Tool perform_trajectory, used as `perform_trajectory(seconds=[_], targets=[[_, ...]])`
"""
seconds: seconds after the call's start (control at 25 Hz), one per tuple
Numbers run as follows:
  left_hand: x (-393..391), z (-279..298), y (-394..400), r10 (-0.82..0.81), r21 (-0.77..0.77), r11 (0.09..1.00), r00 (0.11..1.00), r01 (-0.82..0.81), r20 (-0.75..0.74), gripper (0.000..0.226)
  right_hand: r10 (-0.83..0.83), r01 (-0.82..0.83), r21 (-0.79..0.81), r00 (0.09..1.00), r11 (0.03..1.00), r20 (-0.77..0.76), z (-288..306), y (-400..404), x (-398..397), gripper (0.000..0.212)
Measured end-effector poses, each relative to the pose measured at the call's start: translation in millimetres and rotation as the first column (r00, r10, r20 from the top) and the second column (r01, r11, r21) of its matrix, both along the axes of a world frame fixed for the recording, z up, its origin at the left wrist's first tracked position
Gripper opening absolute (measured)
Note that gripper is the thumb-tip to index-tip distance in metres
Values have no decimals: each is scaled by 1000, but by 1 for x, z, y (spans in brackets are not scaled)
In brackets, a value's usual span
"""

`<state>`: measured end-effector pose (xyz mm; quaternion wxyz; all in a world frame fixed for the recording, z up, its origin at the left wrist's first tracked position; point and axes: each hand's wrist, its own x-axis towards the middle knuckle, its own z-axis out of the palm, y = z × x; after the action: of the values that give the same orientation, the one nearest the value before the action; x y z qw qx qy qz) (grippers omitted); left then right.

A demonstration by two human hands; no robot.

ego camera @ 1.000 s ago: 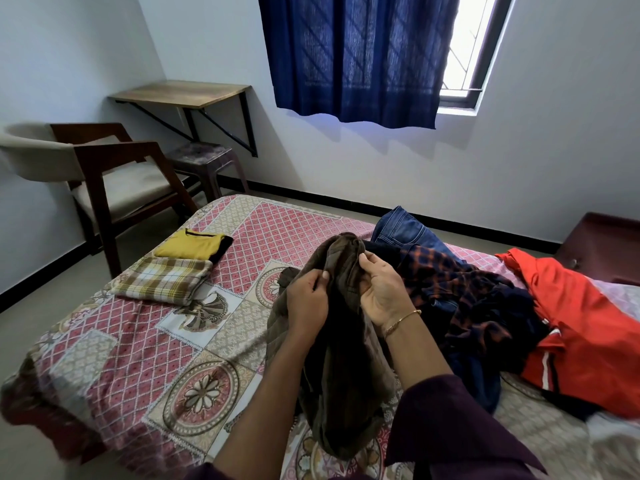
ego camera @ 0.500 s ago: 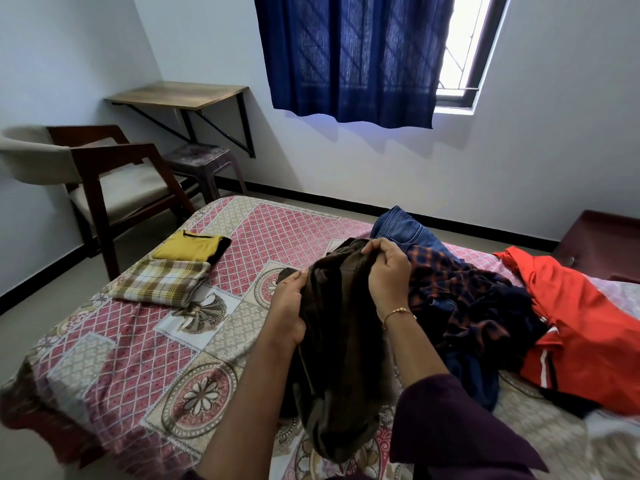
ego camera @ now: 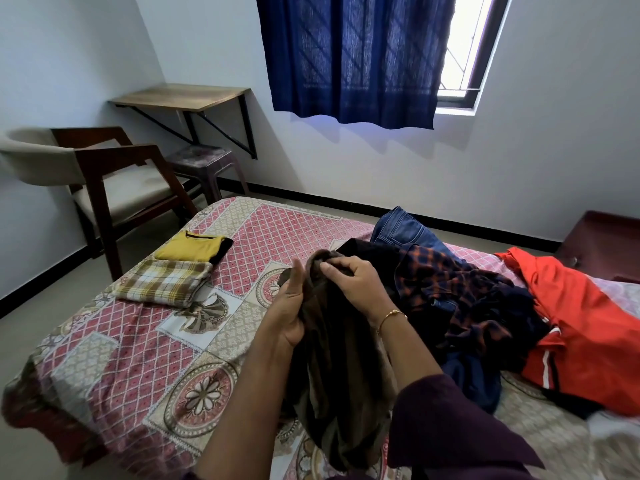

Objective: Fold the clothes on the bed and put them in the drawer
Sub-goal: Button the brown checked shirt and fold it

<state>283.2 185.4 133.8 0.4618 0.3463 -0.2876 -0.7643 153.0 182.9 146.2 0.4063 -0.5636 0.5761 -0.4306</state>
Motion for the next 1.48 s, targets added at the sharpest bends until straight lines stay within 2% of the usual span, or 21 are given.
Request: perform_trajectory(seconds=[0.08,0.12,0.24,0.28,0.36,0.4,0.44,0.52,0.6,0.68,0.76,0.84,0.88,0.96,1.04,1.08,1.16,1.24,1.32,1.48], targets=[[-4,2,1,78,-41,996,995,-76,58,28,-45,44,11,980,999,196,1,0,-1,19],[-6,3,1,155,-65,987,983,-150,97,16,-44,42,16,970,999,238,2,-1,-4,24],[-9,6,1,394,-295,902,882,-316,260,22,-42,12,78,917,997,396,11,2,-12,29],[-9,8,2,455,-411,861,816,-301,357,23,-44,-13,116,880,993,474,14,4,-13,26],[-11,10,5,536,-604,784,649,-145,540,27,-34,-69,156,820,985,572,19,5,-15,22],[-12,9,6,548,-641,764,596,-72,587,28,-22,-91,163,811,982,585,21,7,-17,20],[-13,9,6,536,-636,770,584,-43,609,29,-9,-108,167,814,980,581,20,7,-18,20],[-16,7,5,484,-560,827,577,-55,658,29,14,-130,177,840,976,542,17,8,-19,23],[-19,9,3,399,-418,902,578,-107,712,27,19,-124,185,876,975,483,10,7,-18,25],[-22,13,2,284,-238,957,685,-164,671,27,28,-105,171,916,980,401,4,6,-17,25],[-23,16,4,223,-116,975,786,-192,577,21,62,-101,128,958,987,280,-1,6,-16,27],[-22,15,6,227,-113,974,828,-197,513,16,100,-112,64,979,992,175,-3,7,-17,30],[-23,13,7,236,-140,972,819,-190,524,19,123,-128,36,984,991,127,-3,7,-18,32],[-25,10,6,277,-197,960,746,-197,606,17,185,-185,-6,983,983,2,-5,6,-18,38],[-28,9,7,298,-180,955,743,-238,599,13,237,-245,-31,957,969,-169,-8,5,-17,47],[-29,9,8,304,-155,952,767,-264,565,13,218,-241,-67,944,968,-246,-10,5,-16,48],[-29,9,8,331,-140,942,783,-303,526,13,60,-144,-225,938,964,-341,-15,5,-16,42],[-28,9,6,360,-148,931,782,-332,508,15,-82,-65,-369,926,927,-368,-19,4,-19,31],[-26,11,4,387,-149,921,792,-360,472,17,-126,-71,-467,917,881,-378,-22,3,-22,19],[-20,11,6,316,-153,949,849,-277,424,18,-138,-44,-492,935,870,-327,-23,2,-19,15]])
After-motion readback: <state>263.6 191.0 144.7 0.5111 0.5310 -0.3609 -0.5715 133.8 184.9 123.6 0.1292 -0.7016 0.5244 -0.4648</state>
